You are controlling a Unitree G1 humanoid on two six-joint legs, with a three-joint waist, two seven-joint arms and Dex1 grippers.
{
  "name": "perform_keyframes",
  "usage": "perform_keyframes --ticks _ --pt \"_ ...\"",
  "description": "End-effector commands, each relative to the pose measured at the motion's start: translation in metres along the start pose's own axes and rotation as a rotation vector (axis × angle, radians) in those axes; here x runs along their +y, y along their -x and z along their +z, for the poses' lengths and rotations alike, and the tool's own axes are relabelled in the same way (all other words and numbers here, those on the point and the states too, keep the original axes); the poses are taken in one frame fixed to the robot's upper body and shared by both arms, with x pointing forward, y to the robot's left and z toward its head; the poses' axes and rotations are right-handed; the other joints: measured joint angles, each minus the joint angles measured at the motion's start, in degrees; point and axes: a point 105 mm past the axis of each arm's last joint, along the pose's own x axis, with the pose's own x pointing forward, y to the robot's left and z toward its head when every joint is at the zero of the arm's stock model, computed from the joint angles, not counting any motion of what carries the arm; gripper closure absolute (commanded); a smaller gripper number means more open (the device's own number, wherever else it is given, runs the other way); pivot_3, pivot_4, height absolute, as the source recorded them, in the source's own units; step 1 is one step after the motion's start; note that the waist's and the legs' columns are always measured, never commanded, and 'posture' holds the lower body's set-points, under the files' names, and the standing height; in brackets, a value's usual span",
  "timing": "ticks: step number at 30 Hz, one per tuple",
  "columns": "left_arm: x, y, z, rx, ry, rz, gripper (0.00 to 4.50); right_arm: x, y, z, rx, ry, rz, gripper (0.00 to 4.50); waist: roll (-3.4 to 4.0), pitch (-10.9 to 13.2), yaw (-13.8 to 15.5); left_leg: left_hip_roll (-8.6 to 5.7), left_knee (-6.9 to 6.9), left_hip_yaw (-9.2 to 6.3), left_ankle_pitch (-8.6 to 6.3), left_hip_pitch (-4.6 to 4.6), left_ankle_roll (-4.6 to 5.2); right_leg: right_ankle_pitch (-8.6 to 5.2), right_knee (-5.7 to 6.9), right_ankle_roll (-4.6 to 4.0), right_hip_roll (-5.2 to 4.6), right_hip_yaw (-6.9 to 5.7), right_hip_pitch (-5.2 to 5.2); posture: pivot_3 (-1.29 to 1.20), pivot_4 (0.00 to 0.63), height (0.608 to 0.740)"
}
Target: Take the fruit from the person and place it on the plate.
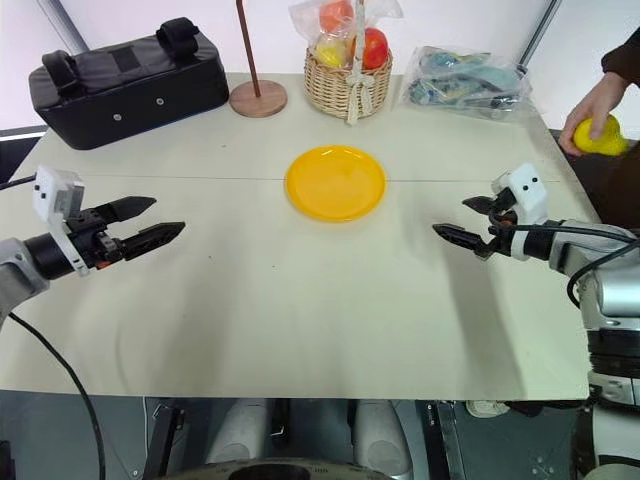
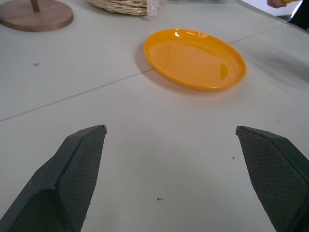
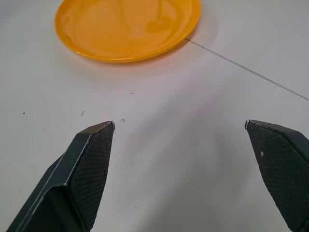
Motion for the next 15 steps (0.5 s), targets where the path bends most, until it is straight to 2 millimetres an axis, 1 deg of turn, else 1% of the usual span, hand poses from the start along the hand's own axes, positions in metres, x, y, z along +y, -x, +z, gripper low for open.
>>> perform_keyframes --ticks 1,6,15 --pt "-0.0018 0.0033 0.0116 -0.027 -0.029 -0.009 0.0 -0.001 0.0083 0.0129 -0.031 0.048 -0.012 0.08 0.0 0.0 0.0 0.0 0.0 0.0 0.0 0.0 0.0 0.0 0.0 0.0 0.0 0.0 0.0 0.0 0.15 0.74" --pt "-0.0007 0.0014 0.0092 -0.009 -0.036 -0.016 0.0 0.0008 0.0066 0.0091 -0.025 0.045 -0.016 0.08 0.0 0.0 0.0 0.0 0.01 0.0 0.0 0.0 0.0 0.0 0.0 0.0 0.0 0.0 0.01 0.0 0.15 0.74" --pt "-0.0027 -0.0031 0.0116 -0.009 -0.06 -0.037 0.0 0.0043 0.0037 0.0053 -0.023 0.042 -0.02 0.08 0.0 0.0 0.0 0.0 0.01 0.0 0.0 0.0 0.0 0.0 0.0 0.0 0.0 0.0 0.02 0.0 0.15 0.74"
